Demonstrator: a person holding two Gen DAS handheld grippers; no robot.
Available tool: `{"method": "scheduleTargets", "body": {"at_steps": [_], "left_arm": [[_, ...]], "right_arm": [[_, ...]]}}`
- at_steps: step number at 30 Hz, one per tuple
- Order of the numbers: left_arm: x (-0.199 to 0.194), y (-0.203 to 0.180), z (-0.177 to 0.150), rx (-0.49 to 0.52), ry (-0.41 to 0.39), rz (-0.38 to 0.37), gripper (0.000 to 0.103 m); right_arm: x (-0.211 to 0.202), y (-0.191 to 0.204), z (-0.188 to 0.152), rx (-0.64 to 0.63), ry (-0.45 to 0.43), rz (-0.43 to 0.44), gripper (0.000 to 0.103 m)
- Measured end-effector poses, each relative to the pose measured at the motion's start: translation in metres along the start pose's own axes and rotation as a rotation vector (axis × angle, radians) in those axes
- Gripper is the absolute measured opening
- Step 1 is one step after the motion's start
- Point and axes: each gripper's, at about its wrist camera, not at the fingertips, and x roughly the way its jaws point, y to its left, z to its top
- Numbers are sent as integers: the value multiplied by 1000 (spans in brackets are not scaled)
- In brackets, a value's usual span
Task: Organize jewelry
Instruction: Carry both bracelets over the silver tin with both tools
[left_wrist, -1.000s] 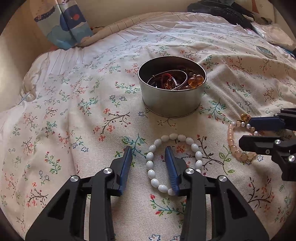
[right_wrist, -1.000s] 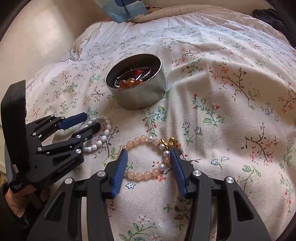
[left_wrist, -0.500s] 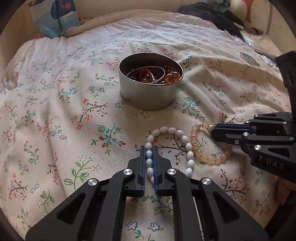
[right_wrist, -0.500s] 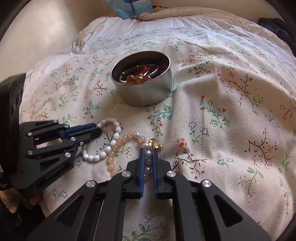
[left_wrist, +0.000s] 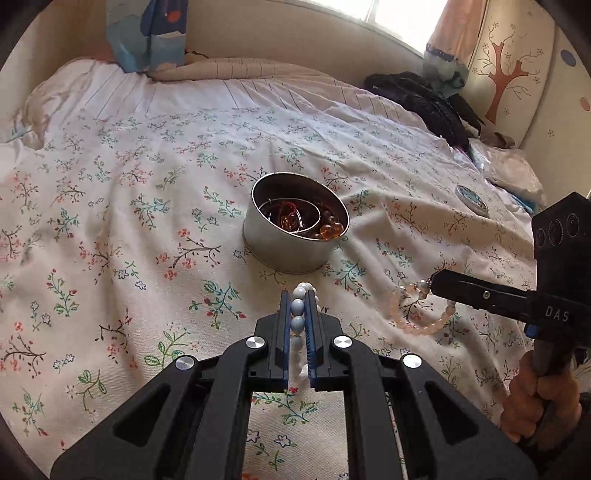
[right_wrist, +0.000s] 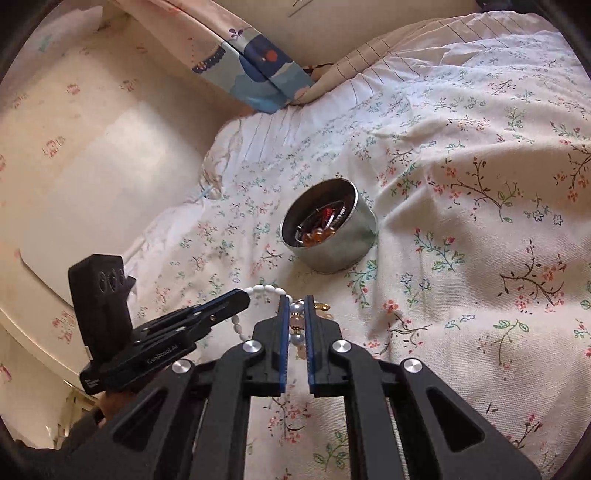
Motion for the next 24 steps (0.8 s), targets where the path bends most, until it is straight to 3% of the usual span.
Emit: {"method": "scheduleTargets", "body": {"at_steps": [7, 24], "left_arm": [[-7, -16, 4, 101, -71, 130, 7], [-16, -29, 10, 168, -142, 198, 7]], "right_arm": [[-5, 2, 4, 26, -36, 105, 9], [-7, 4, 11, 62, -83, 229, 9]]}}
